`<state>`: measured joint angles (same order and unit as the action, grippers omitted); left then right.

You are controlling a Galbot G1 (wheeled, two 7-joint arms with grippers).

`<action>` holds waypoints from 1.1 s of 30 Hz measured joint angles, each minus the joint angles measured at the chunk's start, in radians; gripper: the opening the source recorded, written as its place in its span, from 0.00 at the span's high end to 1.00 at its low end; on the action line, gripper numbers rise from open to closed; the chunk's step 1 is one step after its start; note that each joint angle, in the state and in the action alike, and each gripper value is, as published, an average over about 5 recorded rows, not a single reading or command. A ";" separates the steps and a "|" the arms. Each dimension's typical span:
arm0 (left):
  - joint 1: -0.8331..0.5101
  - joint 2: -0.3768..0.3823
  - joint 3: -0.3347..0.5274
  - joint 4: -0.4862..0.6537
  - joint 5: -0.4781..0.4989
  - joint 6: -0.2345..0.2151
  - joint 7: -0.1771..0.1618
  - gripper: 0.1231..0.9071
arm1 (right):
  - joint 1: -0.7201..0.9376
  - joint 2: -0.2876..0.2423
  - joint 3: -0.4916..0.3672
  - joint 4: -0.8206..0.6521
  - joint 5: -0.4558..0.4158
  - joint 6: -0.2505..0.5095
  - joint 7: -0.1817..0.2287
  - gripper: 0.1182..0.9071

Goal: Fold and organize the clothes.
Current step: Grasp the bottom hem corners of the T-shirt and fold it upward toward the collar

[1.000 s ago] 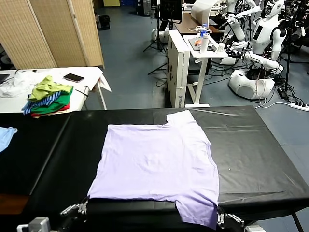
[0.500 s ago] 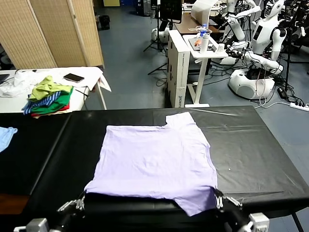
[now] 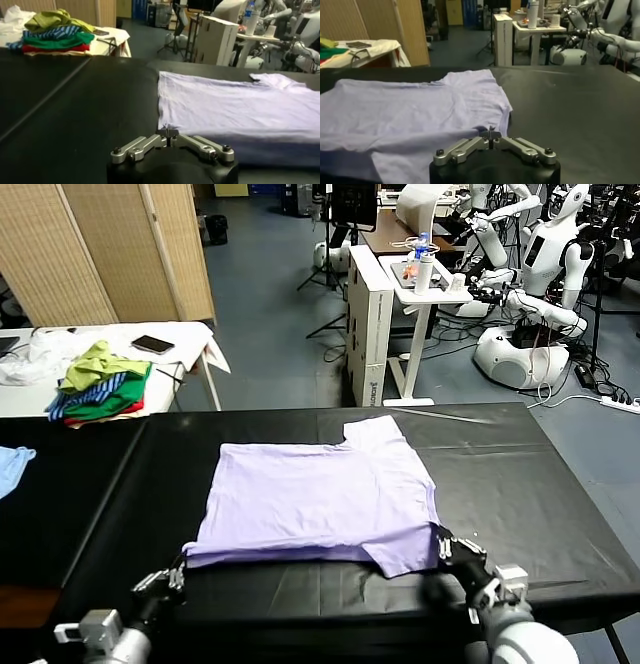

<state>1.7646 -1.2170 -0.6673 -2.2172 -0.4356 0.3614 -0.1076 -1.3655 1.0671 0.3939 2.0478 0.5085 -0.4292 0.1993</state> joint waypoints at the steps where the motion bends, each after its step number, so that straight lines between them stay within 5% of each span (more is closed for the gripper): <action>1: -0.007 0.005 0.001 0.004 0.003 0.000 0.001 0.97 | 0.011 0.001 -0.007 -0.007 -0.002 0.000 0.000 0.97; 30: -0.159 0.095 0.060 0.102 0.010 0.008 0.013 0.97 | 0.051 0.043 -0.014 -0.057 -0.031 -0.004 -0.003 0.97; 33: -0.167 0.091 0.066 0.107 0.010 0.008 0.013 0.97 | 0.040 0.041 -0.003 -0.047 -0.032 -0.015 -0.030 0.88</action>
<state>1.5973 -1.1260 -0.6017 -2.1105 -0.4259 0.3696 -0.0944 -1.3251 1.1082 0.3913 2.0007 0.4763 -0.4445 0.1694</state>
